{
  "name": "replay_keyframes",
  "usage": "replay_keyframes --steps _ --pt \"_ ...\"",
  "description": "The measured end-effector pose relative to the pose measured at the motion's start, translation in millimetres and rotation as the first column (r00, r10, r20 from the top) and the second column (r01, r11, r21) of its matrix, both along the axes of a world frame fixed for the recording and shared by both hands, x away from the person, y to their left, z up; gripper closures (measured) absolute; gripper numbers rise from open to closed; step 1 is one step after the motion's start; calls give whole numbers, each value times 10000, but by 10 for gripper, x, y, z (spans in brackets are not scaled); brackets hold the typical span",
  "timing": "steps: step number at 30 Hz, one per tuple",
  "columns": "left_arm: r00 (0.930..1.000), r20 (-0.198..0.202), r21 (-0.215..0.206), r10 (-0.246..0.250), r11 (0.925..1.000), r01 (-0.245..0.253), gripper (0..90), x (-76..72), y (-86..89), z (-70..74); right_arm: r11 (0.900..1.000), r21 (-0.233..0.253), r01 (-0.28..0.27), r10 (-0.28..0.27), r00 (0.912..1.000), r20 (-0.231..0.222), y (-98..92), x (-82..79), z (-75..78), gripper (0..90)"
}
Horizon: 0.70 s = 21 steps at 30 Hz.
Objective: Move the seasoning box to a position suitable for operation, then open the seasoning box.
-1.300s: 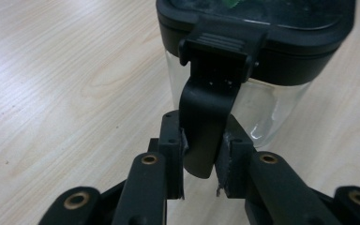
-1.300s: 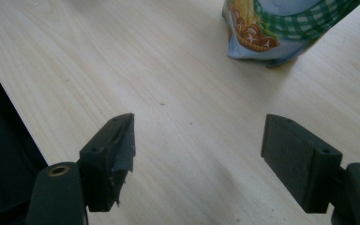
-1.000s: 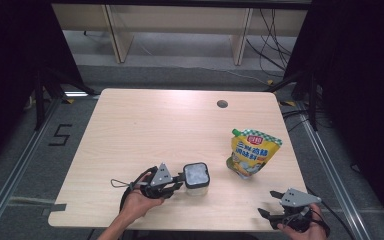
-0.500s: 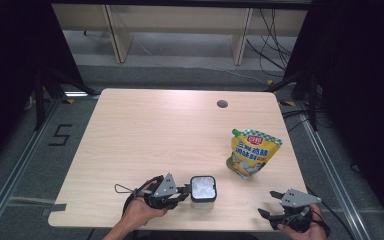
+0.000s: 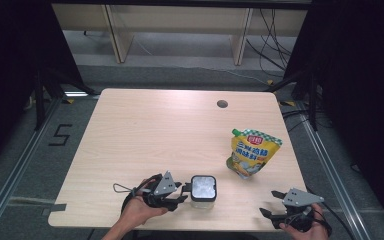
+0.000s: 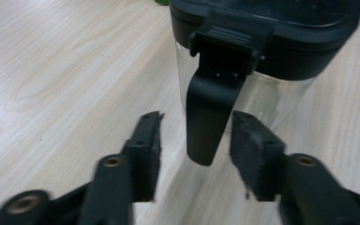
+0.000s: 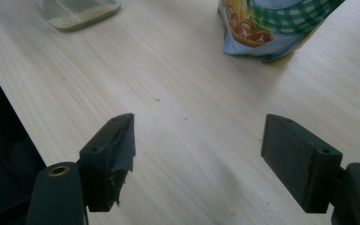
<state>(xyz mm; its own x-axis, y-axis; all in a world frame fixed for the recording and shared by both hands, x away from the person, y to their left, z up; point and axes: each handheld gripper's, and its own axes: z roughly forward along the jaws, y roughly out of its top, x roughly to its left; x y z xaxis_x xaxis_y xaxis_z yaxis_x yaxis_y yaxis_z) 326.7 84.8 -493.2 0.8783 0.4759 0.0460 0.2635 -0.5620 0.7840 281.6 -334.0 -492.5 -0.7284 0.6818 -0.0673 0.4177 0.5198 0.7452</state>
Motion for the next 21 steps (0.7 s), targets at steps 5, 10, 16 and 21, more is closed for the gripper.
replay_keyframes --steps 5,10,16,21 --pt "9988 -300 -248 396 9989 -404 344 -102 110 27 10000 11 -40 40 10000 40 -29 -10 -1 272" --pt "9960 -456 -431 772 9959 -792 320 -146 134 57 10000 -10 92 -92 9999 63 -23 -31 11 272" --pt "9946 -559 -837 871 9923 -916 292 -206 124 157 10000 -47 -65 65 10000 67 5 -21 14 291" --pt "9941 -639 -1204 873 9882 -945 293 -230 127 223 10000 -66 -18 19 10000 86 -4 -22 14 291"
